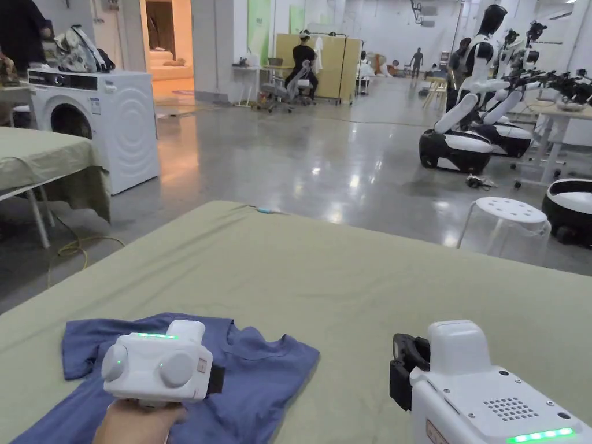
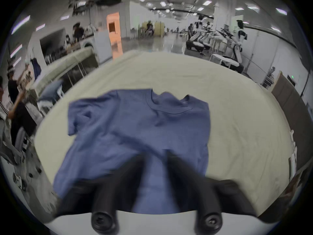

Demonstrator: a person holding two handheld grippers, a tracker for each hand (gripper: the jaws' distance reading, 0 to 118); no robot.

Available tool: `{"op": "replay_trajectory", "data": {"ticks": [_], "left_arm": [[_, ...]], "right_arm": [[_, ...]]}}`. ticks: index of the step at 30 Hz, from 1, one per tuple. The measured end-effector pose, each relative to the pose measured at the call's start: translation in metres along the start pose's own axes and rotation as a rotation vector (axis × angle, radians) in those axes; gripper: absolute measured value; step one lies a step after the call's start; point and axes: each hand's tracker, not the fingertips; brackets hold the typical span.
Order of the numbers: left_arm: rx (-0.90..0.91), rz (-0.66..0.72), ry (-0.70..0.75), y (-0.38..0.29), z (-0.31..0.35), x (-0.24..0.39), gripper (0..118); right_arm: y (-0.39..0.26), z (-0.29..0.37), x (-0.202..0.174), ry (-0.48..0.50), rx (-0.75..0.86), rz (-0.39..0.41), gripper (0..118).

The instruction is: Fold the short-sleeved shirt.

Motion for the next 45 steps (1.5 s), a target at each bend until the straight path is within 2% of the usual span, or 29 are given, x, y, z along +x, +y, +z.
{"op": "replay_trajectory", "data": {"ticks": [1,2,3,6,8,11,12,13,14,15,16,18,20,23,24,28,33,41,45], "left_arm": [[-0.025,0.009,-0.003,0.004,-0.008,0.003,69],[-0.013,0.021,-0.024,0.004,-0.014,0.001,90],[-0.020,0.055,-0.041,0.007,-0.021,0.000,94],[-0.108,0.084,0.006,0.006,-0.064,0.008,94],[-0.171,0.073,0.061,0.000,-0.094,0.010,94],[-0.110,0.000,0.093,-0.012,-0.092,0.027,98],[-0.115,-0.020,0.080,-0.010,-0.086,0.025,96],[-0.054,-0.039,0.072,-0.018,-0.104,0.018,79],[-0.020,-0.013,0.094,-0.019,-0.100,0.012,52],[0.015,0.004,0.093,-0.019,-0.091,0.008,16],[0.025,0.012,0.114,-0.020,-0.083,0.004,11],[0.005,-0.005,0.066,-0.023,-0.082,0.002,11],[0.080,-0.046,0.054,-0.024,-0.060,0.008,11],[0.152,0.005,-0.110,-0.018,-0.036,0.035,11],[0.146,-0.017,-0.116,-0.015,-0.030,0.048,11],[0.158,-0.077,-0.270,-0.005,-0.028,0.120,11],[0.187,-0.168,-0.459,-0.004,-0.023,0.246,11],[0.237,-0.356,-0.817,-0.022,0.042,0.448,11],[0.124,-0.413,-0.817,-0.049,0.023,0.511,11]], "right_arm": [[-0.005,-0.007,0.002,-0.007,-0.025,0.006,1],[-0.009,-0.015,0.004,-0.016,-0.043,0.007,1],[-0.012,-0.021,0.006,-0.017,-0.048,0.001,1],[-0.021,-0.038,0.013,-0.019,-0.081,-0.044,1],[-0.028,-0.048,0.015,-0.023,-0.100,-0.045,1],[-0.035,-0.056,0.017,-0.031,-0.133,-0.031,1],[-0.037,-0.057,0.018,-0.031,-0.142,-0.031,1],[-0.038,-0.059,0.020,-0.028,-0.154,-0.039,1],[-0.039,-0.058,0.022,-0.025,-0.152,-0.049,1],[-0.040,-0.058,0.023,-0.022,-0.148,-0.056,1],[-0.040,-0.058,0.025,-0.024,-0.146,-0.064,1],[-0.039,-0.055,0.028,-0.027,-0.144,-0.074,1],[-0.038,-0.047,0.034,-0.033,-0.133,-0.080,1],[-0.038,-0.032,0.050,-0.050,-0.114,-0.105,1],[-0.038,-0.028,0.056,-0.067,-0.110,-0.111,1],[-0.044,-0.001,0.088,-0.139,-0.109,-0.129,1],[-0.059,0.038,0.140,-0.264,-0.119,-0.167,1],[-0.084,0.112,0.227,-0.452,-0.125,-0.236,1],[-0.101,0.140,0.257,-0.517,-0.138,-0.263,1]]}}
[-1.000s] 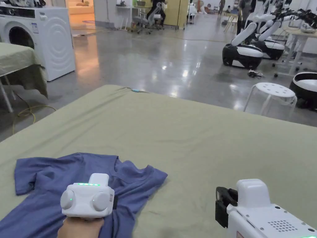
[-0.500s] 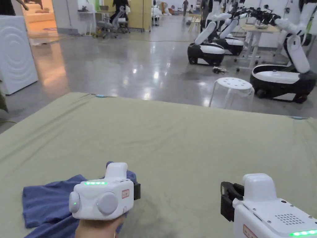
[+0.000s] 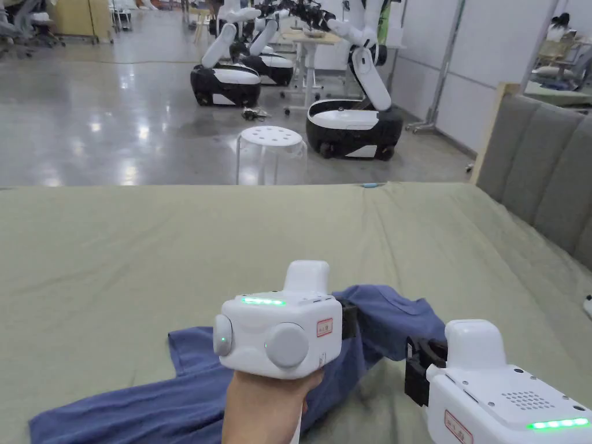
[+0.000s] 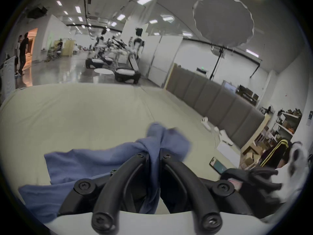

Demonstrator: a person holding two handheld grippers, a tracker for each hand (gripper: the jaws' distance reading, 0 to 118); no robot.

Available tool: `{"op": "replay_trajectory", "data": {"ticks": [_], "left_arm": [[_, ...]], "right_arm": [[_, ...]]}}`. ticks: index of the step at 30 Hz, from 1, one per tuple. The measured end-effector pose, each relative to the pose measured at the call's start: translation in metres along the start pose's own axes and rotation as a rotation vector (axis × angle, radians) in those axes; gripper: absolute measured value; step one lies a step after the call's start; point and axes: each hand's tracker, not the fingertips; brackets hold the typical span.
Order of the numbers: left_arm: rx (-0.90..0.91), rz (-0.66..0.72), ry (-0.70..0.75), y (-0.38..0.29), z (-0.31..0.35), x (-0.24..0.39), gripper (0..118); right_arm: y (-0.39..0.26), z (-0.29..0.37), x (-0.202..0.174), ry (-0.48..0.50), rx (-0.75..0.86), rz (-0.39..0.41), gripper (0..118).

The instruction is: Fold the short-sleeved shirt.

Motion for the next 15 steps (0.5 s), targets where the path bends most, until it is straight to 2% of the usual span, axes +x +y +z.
{"op": "replay_trajectory", "data": {"ticks": [4,6,7,8,10,15], "left_arm": [[-0.199,0.036,0.070,-0.041,-0.069,-0.004,11],[-0.238,0.002,0.123,-0.056,-0.089,-0.005,11],[-0.234,-0.026,0.153,-0.062,-0.093,-0.003,17],[-0.215,-0.034,0.140,-0.067,-0.093,-0.002,32],[-0.181,-0.058,0.128,-0.068,-0.079,0.003,83],[0.035,-0.036,0.098,-0.067,0.024,0.000,86]], "right_arm": [[-0.010,0.000,0.029,-0.034,-0.013,-0.034,1],[-0.015,-0.002,0.034,-0.044,-0.019,-0.040,1],[-0.016,-0.002,0.037,-0.047,-0.022,-0.042,1],[-0.018,-0.001,0.039,-0.048,-0.022,-0.044,1],[-0.019,-0.001,0.038,-0.045,-0.025,-0.044,1],[-0.025,0.004,0.019,-0.019,-0.007,-0.020,1]]}}
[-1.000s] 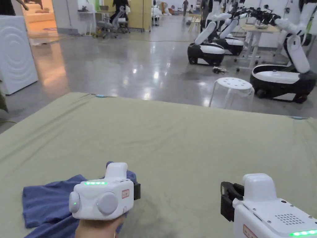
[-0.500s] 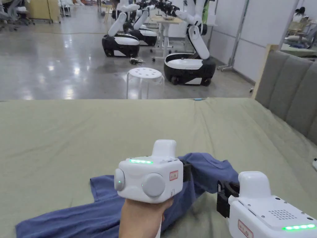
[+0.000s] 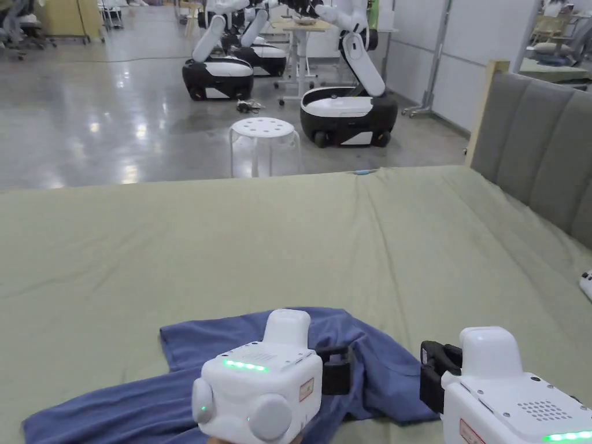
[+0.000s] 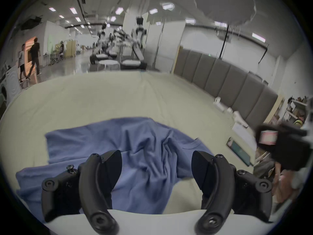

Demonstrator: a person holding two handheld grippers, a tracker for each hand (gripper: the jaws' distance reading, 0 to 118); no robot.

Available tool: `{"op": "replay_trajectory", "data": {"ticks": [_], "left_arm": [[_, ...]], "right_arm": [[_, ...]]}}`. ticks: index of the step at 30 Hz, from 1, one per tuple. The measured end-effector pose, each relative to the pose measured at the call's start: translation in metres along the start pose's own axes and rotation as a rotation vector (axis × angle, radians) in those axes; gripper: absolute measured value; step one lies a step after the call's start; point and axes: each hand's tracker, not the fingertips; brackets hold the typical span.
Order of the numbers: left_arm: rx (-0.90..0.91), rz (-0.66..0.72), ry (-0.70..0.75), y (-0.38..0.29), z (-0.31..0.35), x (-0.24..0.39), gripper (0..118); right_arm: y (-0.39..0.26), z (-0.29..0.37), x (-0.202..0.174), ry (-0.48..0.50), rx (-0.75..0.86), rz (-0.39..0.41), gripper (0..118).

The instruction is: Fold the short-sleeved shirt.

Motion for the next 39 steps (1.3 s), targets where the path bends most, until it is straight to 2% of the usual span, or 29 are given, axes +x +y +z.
{"op": "replay_trajectory", "data": {"ticks": [5,6,7,8,10,12,14,16,18,20,21,22,26,29,32,33,34,35,36,38,39], "left_arm": [[0.051,-0.030,0.168,-0.028,0.109,-0.044,83],[0.021,-0.018,0.152,-0.034,0.123,-0.054,75],[-0.004,0.013,0.165,-0.042,0.138,-0.066,30],[0.020,0.063,0.248,-0.051,0.152,-0.076,3],[-0.012,0.088,0.256,-0.060,0.181,-0.115,3],[0.002,0.143,0.331,-0.064,0.204,-0.148,3],[-0.044,0.165,0.426,-0.063,0.211,-0.189,3],[-0.133,0.238,0.436,-0.058,0.209,-0.230,3],[-0.150,0.249,0.472,-0.052,0.197,-0.259,6],[-0.175,0.193,0.561,-0.038,0.174,-0.281,65],[-0.188,0.157,0.572,-0.038,0.161,-0.283,89],[-0.183,0.142,0.564,-0.036,0.149,-0.288,91],[-0.270,0.115,0.571,-0.032,0.093,-0.305,91],[-0.385,0.030,0.677,-0.049,0.058,-0.309,89],[-0.329,0.026,0.639,-0.053,0.068,-0.297,86],[-0.304,0.049,0.532,-0.049,0.078,-0.290,64],[-0.275,0.007,0.547,-0.047,0.084,-0.276,17],[-0.245,-0.101,0.640,-0.048,0.089,-0.263,9],[-0.244,-0.093,0.586,-0.047,0.095,-0.258,8],[-0.165,0.008,0.505,-0.036,0.118,-0.233,6],[-0.145,-0.005,0.515,-0.033,0.125,-0.224,6]], "right_arm": [[-0.021,0.007,-0.037,0.057,0.039,0.017,1],[-0.024,0.007,-0.045,0.068,0.031,0.025,1],[-0.027,0.006,-0.053,0.082,0.011,0.032,1],[-0.031,0.005,-0.061,0.109,-0.011,0.030,1],[-0.035,0.005,-0.074,0.121,-0.019,0.029,1],[-0.036,0.006,-0.084,0.145,-0.028,0.026,1],[-0.034,0.008,-0.095,0.148,-0.031,0.041,1],[-0.032,0.007,-0.099,0.147,-0.036,0.057,1],[-0.029,0.006,-0.100,0.148,-0.037,0.066,1],[-0.027,0.002,-0.098,0.129,-0.038,0.075,1],[-0.026,0.001,-0.096,0.118,-0.041,0.075,1],[-0.026,-0.001,-0.090,0.103,-0.044,0.070,1],[-0.028,0.000,-0.059,0.014,-0.074,0.070,2],[-0.030,0.001,-0.030,-0.067,-0.104,0.083,1],[-0.030,-0.001,0.005,-0.140,-0.136,0.047,1],[-0.030,-0.005,0.016,-0.158,-0.151,0.046,1],[-0.030,-0.012,0.028,-0.174,-0.180,0.066,2],[-0.030,-0.023,0.039,-0.185,-0.223,0.091,5],[-0.030,-0.033,0.047,-0.189,-0.258,0.103,9],[-0.032,-0.061,0.063,-0.159,-0.311,0.092,22],[-0.032,-0.072,0.067,-0.145,-0.312,0.083,34]]}}
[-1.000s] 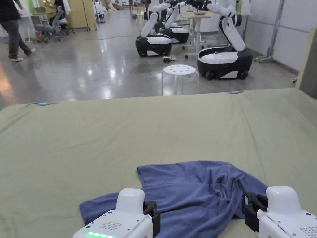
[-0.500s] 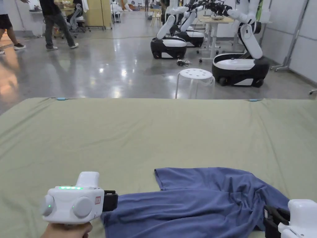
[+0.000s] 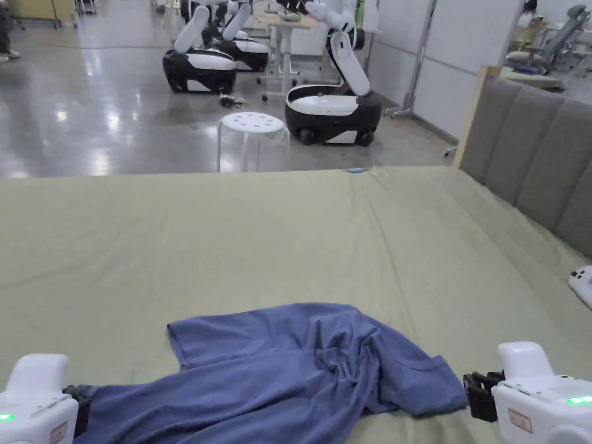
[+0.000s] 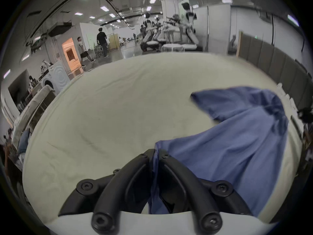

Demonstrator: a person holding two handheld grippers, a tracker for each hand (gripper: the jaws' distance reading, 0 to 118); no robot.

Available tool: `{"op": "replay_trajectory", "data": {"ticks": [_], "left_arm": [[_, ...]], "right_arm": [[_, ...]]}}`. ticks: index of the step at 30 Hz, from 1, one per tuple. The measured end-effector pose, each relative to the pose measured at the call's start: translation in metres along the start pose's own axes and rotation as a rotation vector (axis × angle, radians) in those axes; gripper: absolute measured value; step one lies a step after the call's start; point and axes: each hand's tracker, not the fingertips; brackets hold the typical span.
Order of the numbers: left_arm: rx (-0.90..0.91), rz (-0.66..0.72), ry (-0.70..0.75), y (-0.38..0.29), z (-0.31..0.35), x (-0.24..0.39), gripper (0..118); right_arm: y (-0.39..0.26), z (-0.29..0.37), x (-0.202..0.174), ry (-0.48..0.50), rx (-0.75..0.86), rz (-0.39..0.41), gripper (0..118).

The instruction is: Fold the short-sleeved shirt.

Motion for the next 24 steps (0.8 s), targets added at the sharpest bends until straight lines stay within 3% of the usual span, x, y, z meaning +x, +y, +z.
{"op": "replay_trajectory", "data": {"ticks": [2,3,4,6,7,8,9,11,14,17,20,24], "left_arm": [[0.031,0.007,-0.003,0.009,0.014,-0.003,6],[0.041,0.024,-0.017,0.011,0.020,-0.002,6],[0.051,0.043,-0.033,0.013,0.027,-0.001,6],[0.050,0.048,-0.044,0.017,0.029,-0.007,6],[0.051,0.045,-0.041,0.017,0.029,-0.008,6],[0.045,0.030,-0.027,0.018,0.029,-0.007,6],[0.042,0.025,-0.016,0.017,0.028,-0.009,6],[0.031,0.033,-0.014,0.019,0.024,-0.020,6],[0.034,0.050,0.005,0.025,0.027,-0.033,6],[0.086,0.059,0.020,0.047,0.046,-0.045,6],[0.145,0.063,0.027,0.080,0.072,-0.060,6],[0.243,0.057,0.051,0.138,0.108,-0.081,6]], "right_arm": [[0.004,-0.031,0.003,0.071,-0.055,-0.023,98],[0.004,-0.042,0.001,0.085,-0.079,-0.027,118],[0.005,-0.056,0.003,0.088,-0.042,-0.031,115],[0.000,-0.085,0.002,0.057,-0.156,-0.014,113],[-0.003,-0.092,0.003,0.078,-0.208,-0.019,102],[-0.006,-0.097,0.007,0.103,-0.242,-0.036,80],[-0.005,-0.096,0.010,0.094,-0.213,-0.050,73],[0.003,-0.068,0.016,0.126,-0.128,-0.130,5],[0.020,-0.035,0.023,0.158,-0.036,-0.140,5],[0.052,0.011,0.024,0.154,0.035,-0.092,5],[0.099,0.053,0.029,0.192,0.129,-0.121,5],[0.171,0.103,0.025,0.209,0.216,-0.055,5]]}}
